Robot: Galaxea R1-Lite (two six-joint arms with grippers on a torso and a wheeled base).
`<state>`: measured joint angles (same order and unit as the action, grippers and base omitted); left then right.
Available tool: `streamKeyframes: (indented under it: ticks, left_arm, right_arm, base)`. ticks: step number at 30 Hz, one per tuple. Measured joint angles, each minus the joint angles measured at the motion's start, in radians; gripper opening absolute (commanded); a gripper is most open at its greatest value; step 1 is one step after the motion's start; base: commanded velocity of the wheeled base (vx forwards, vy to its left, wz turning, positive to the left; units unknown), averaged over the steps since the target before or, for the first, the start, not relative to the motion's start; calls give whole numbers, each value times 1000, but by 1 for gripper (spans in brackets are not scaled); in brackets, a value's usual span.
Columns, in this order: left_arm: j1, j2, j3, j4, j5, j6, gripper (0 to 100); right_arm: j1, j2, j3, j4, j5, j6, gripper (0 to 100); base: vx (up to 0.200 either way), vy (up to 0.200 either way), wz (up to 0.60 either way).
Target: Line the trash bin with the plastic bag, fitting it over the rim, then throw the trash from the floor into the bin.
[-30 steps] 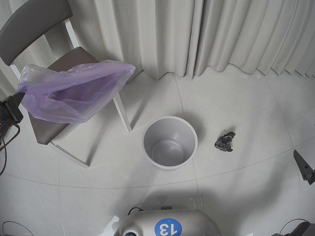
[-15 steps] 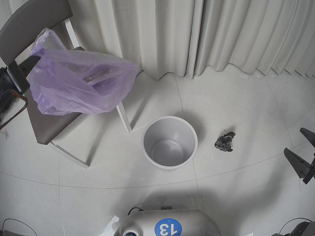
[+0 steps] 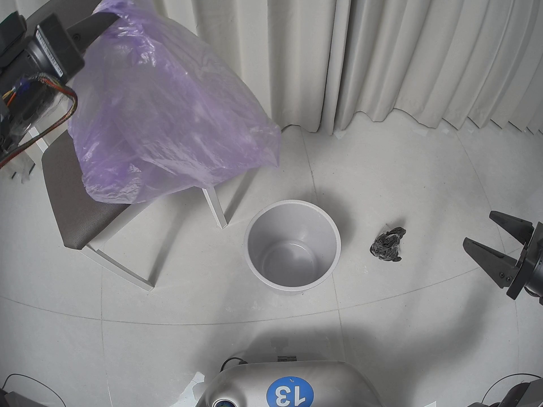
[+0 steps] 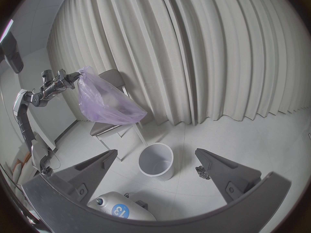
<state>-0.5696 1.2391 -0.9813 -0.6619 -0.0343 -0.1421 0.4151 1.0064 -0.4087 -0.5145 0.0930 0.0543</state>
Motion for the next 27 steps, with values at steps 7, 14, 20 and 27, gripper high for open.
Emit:
streamKeyframes:
  ticks: [7,14,20,27]
  left_arm:
    - [-65,5,-17,3,-11,60,0]
    - [-116,14,-45,72,-77,112,0]
    - [-144,19,-105,143,-98,121,0]
    - [-176,26,-138,149,-100,121,0]
  right_arm:
    - [11,32,-28,0,-4,-1,100]
    - [16,40,-30,0,-7,0,100]
    - [13,61,-31,-5,-16,36,100]
    - [12,115,-69,-8,-48,63,100]
  base:
    - [0,0,0]
    - [0,0,0]
    - [0,0,0]
    - [0,0,0]
